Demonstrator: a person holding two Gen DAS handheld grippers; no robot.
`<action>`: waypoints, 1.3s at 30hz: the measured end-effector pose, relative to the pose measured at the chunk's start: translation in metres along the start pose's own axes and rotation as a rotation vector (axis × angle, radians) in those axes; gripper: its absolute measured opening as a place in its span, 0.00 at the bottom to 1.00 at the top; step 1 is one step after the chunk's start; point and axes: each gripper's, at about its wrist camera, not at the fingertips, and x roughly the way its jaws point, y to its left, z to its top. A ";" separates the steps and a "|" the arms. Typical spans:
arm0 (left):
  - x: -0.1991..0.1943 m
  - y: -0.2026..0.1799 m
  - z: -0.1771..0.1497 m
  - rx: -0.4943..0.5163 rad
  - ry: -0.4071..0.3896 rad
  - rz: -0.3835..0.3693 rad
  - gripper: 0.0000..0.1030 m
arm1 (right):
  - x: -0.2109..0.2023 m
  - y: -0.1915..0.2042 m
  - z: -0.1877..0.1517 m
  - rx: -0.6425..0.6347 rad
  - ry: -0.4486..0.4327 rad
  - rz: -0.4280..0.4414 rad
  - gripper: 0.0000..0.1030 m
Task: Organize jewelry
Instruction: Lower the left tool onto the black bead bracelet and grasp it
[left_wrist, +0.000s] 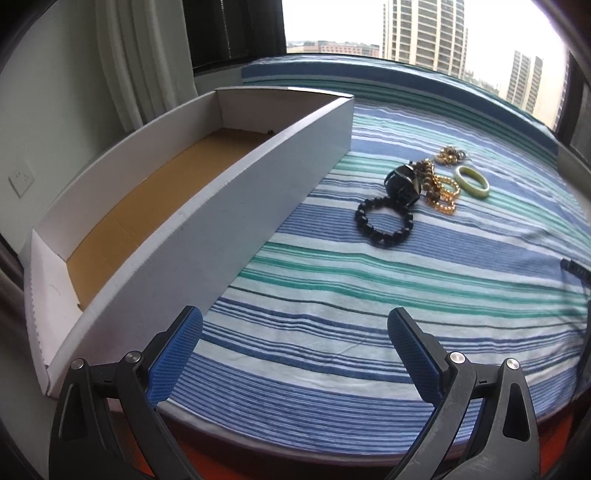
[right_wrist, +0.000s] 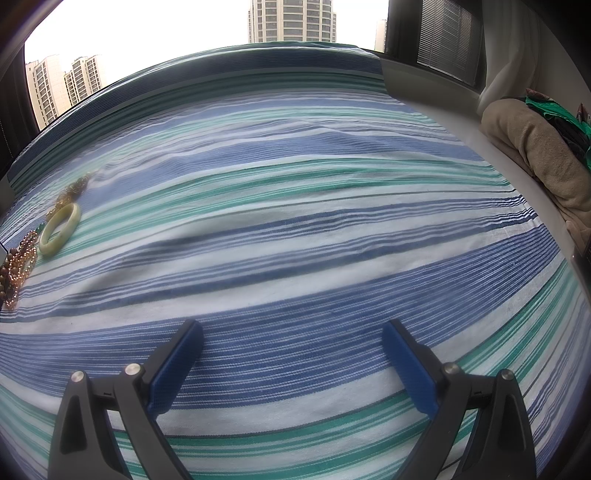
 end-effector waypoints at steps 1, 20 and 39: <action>0.001 -0.002 -0.002 0.018 0.001 0.000 0.98 | 0.000 0.000 0.000 0.000 0.000 0.000 0.96; 0.057 -0.033 0.059 0.053 0.160 -0.247 0.97 | 0.000 0.000 0.000 0.000 0.000 0.001 0.96; 0.148 -0.045 0.066 -0.103 0.141 -0.009 0.99 | 0.001 0.002 0.000 0.000 0.003 0.002 0.99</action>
